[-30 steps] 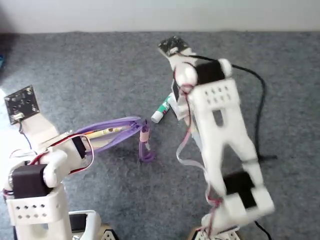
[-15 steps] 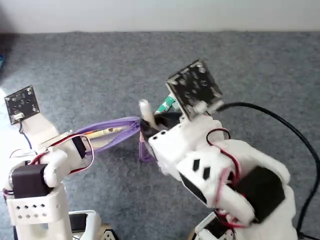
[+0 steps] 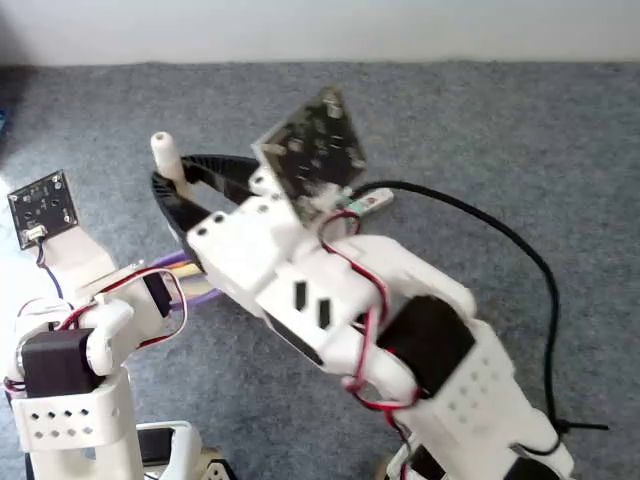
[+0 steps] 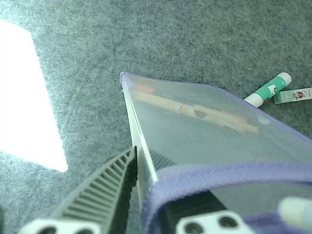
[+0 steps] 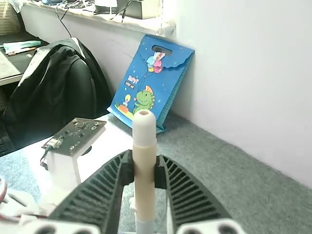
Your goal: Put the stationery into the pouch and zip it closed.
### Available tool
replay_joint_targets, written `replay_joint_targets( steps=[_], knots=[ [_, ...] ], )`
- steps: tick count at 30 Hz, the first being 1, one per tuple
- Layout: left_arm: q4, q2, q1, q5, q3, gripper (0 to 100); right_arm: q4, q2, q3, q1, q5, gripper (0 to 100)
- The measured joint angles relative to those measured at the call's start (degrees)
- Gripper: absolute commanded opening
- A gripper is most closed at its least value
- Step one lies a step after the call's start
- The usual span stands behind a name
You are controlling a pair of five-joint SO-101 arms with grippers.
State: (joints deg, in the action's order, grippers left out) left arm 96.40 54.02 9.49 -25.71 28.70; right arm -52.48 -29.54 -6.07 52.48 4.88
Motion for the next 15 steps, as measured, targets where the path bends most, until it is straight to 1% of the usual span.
replay_joint_targets(
  steps=[3, 7, 9, 14, 15],
  knots=[
    [0.00, 0.00, 0.00, 0.00, 0.00, 1, 0.88, 2.02, 1.32, 0.09, 0.00, 0.8],
    [0.00, 0.00, 0.00, 0.00, 0.00, 1, 0.97, 1.23, 7.65, 0.09, 0.00, 1.3],
    [0.00, 0.00, -0.26, 0.00, 0.00, 1, 0.97, -0.97, 11.43, 0.09, 0.09, 3.1],
    [0.00, 0.00, -0.18, 0.00, 0.00, 1, -0.44, -8.70, 21.36, 0.35, 0.09, 21.4],
    [0.00, 0.00, -0.18, 0.00, 0.00, 1, -1.76, -9.76, 22.24, 0.35, 0.09, 23.4]
  ],
)
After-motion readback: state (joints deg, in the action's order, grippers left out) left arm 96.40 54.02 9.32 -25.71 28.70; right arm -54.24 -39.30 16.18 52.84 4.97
